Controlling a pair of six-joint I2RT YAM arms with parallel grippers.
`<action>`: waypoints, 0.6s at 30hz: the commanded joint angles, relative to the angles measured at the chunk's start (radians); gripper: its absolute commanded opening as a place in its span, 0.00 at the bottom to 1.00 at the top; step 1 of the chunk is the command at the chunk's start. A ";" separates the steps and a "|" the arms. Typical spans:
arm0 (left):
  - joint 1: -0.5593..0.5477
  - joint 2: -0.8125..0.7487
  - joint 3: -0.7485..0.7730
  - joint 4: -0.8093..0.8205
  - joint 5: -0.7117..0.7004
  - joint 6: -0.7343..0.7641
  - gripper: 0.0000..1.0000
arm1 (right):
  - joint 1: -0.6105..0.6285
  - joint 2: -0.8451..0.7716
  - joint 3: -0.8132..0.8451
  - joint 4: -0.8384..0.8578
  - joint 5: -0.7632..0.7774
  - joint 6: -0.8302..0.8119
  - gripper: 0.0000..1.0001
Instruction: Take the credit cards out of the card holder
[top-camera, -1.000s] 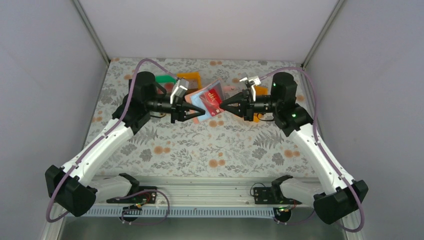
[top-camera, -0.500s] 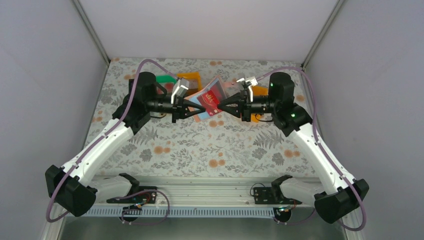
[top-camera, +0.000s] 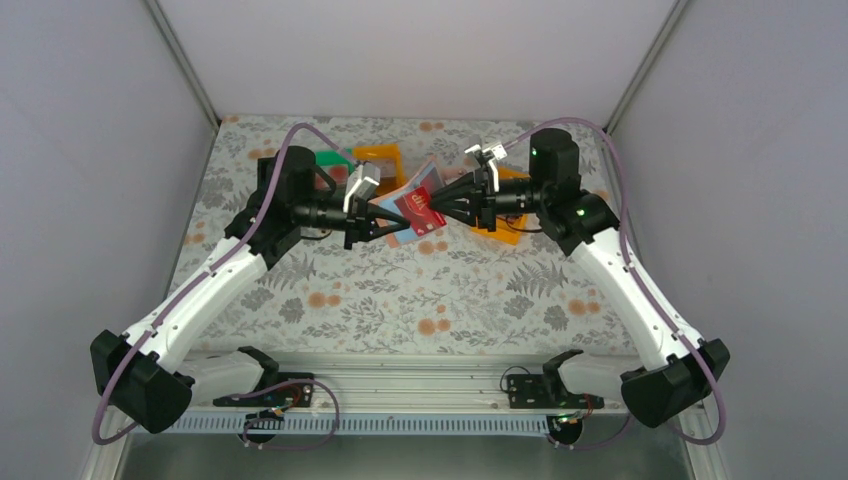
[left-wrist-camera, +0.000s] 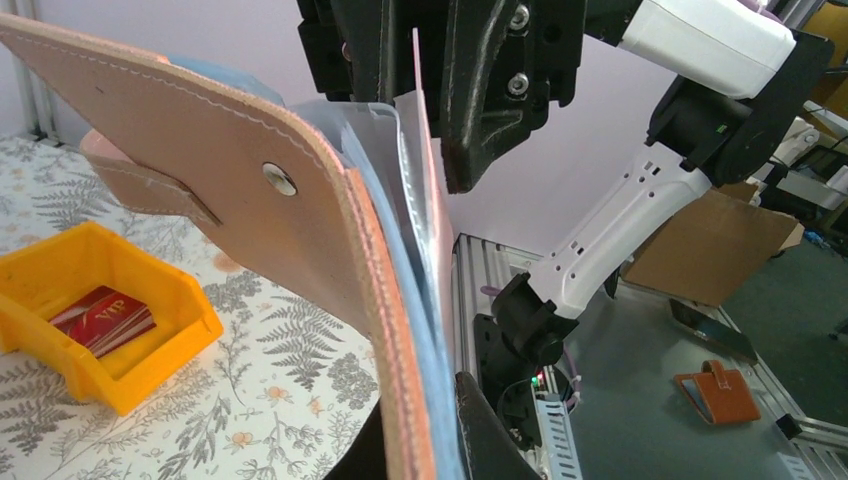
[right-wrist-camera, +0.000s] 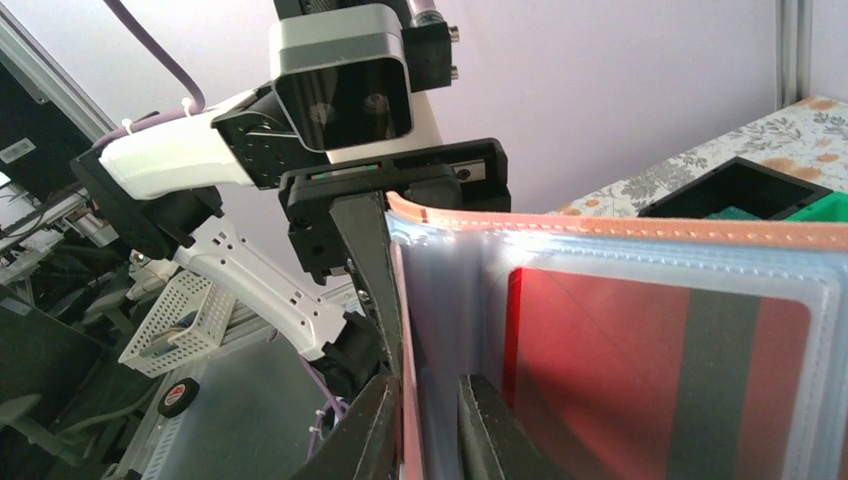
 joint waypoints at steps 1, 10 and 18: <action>-0.004 -0.013 0.006 0.012 0.010 0.024 0.02 | 0.019 0.013 0.029 0.004 -0.031 -0.004 0.17; -0.004 -0.010 0.011 0.013 0.009 0.018 0.02 | 0.031 -0.007 0.037 -0.022 -0.009 -0.032 0.04; -0.004 -0.020 -0.013 -0.009 -0.003 0.037 0.03 | -0.064 -0.059 0.062 -0.077 0.086 -0.069 0.04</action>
